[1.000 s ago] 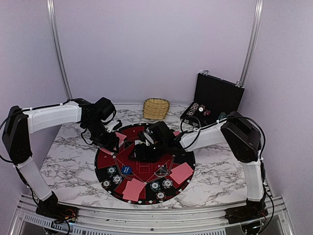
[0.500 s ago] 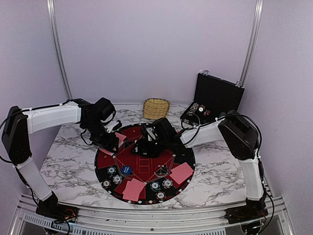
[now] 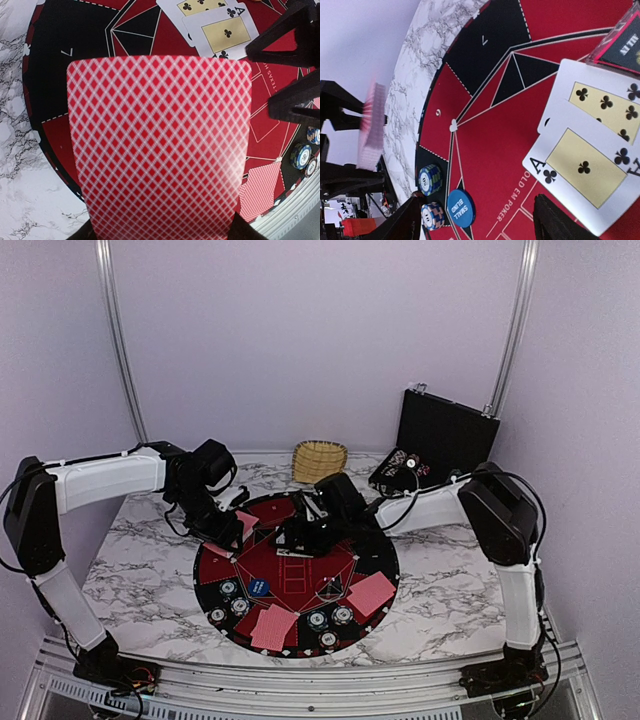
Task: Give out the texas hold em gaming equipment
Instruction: Adjust the poker card in the community card area, then pick up the poker card from the face-down deck piles.
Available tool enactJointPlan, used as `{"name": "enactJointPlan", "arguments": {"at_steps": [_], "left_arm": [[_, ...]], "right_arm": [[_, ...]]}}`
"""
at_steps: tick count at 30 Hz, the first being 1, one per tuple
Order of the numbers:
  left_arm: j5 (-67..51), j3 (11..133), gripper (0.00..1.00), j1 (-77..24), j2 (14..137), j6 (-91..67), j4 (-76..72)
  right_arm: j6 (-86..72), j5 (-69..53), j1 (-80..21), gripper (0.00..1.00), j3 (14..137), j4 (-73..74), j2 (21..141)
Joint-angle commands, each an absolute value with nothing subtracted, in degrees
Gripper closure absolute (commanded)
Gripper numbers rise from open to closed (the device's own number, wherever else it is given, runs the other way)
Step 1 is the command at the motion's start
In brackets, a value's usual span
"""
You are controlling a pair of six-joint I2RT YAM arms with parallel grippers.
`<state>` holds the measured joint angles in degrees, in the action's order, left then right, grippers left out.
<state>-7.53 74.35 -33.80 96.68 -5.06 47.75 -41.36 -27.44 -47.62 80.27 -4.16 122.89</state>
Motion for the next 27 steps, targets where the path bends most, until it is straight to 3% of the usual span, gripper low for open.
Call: {"name": "enactJointPlan", "arguments": {"at_steps": [1,12,27], "left_arm": [[-7.9,74.6,0.58,-35.4,95.3,-4.2,47.2],[-5.9,79.4,0.58,-42.7,98.8,-3.0,49.3],[-6.2,82.6,0.58,-46.7,101.2,-2.3,50.6]], "right_arm": [[-42.1,-29.8,-44.9,0.25,77.9,-6.4,115.8],[-42.6,-37.2,-41.2,0.25,72.7,-8.8,110.4],[-45.4,-42.0,-42.8,0.31,71.2,-14.1,110.9]]}}
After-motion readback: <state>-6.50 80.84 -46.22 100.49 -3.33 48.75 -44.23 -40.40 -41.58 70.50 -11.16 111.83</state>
